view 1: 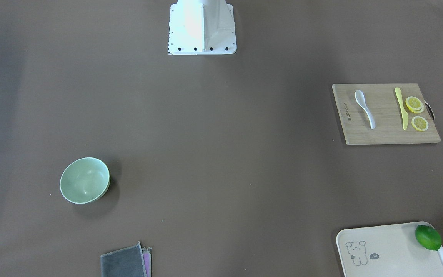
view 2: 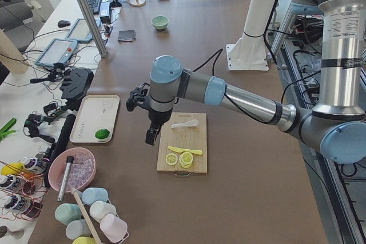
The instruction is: Place spoon in bowl
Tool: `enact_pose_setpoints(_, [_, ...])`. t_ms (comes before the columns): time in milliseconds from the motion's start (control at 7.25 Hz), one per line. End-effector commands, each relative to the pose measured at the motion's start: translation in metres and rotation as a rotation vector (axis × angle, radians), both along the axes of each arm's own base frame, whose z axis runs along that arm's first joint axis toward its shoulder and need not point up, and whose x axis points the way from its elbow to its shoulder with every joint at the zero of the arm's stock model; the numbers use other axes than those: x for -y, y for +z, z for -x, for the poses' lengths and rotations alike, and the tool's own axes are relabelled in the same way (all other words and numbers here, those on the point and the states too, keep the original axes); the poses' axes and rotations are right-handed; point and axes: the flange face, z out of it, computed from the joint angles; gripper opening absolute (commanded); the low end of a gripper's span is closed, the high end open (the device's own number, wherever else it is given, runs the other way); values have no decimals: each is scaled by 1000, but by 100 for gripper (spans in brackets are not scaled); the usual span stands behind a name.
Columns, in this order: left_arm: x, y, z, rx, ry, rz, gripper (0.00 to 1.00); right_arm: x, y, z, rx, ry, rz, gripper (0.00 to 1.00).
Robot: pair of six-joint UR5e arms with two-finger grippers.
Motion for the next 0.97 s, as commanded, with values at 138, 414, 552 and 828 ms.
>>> enact_pose_setpoints(138, [27, 4, -1, 7, 7, -193, 99, 4, 3, 3, 38, -21, -95, 100])
enact_pose_setpoints(414, [24, 11, -4, 8, 19, -211, 99, 22, 1, 18, 50, -14, -135, 100])
enact_pose_setpoints(552, [27, 11, -17, 4, 37, -228, 99, 54, -19, 55, 99, 42, -47, 100])
enact_pose_setpoints(828, [31, 21, -41, -17, 47, -184, 99, 107, -57, 164, 79, 167, 109, 100])
